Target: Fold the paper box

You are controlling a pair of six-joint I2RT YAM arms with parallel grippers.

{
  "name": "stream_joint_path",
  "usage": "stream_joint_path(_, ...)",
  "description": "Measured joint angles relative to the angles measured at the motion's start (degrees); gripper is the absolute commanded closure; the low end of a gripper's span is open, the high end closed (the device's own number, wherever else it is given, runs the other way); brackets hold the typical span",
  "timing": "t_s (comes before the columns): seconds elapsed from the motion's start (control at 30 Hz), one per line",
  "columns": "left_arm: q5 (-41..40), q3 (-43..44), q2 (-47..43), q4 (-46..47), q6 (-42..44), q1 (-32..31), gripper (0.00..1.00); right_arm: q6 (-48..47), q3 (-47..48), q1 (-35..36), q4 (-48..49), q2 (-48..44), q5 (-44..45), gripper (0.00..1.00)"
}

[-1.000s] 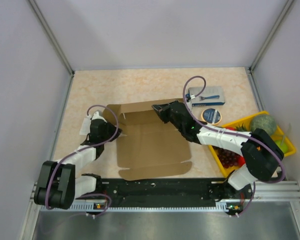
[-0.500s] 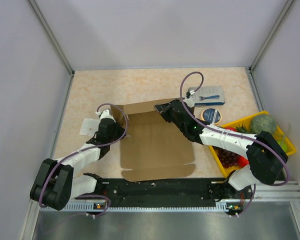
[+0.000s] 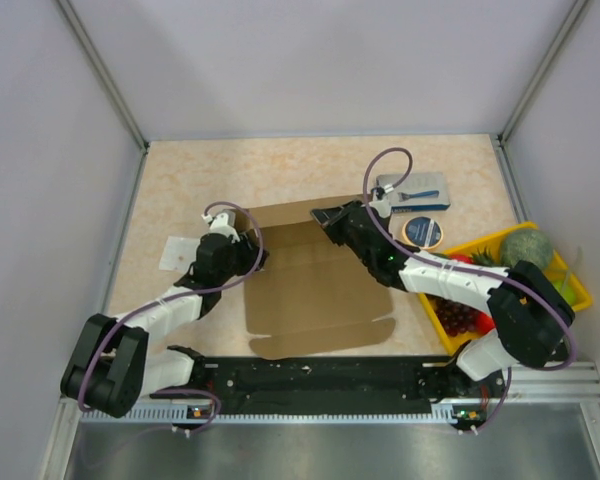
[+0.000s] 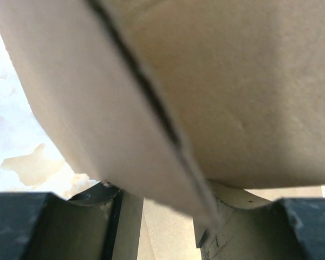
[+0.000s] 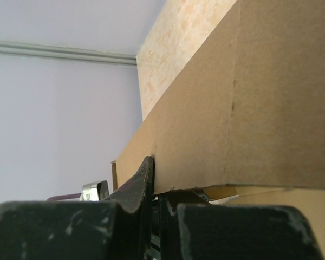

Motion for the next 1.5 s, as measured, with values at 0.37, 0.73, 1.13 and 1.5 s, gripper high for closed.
stream_joint_path(0.37, 4.1, -2.0, -5.1, 0.2, 3.5, 0.0, 0.5, 1.4, -2.2, -1.9, 2.0, 0.0, -1.8, 1.0)
stream_joint_path(0.73, 9.7, -3.0, -23.7, -10.4, 5.8, 0.0, 0.05, 1.5, -2.5, -2.8, 3.0, 0.0, -3.8, 1.0)
stream_joint_path(1.13, 3.0, 22.3, -15.2, -24.6, -3.3, 1.2, 0.13, 2.0, -2.5, -3.1, 3.4, 0.0, -5.5, 1.0)
stream_joint_path(1.5, 4.3, 23.0, -4.7, -27.2, -6.3, 1.5, 0.26, 4.5, -2.5, -3.1, 3.8, 0.4, -6.7, 0.98)
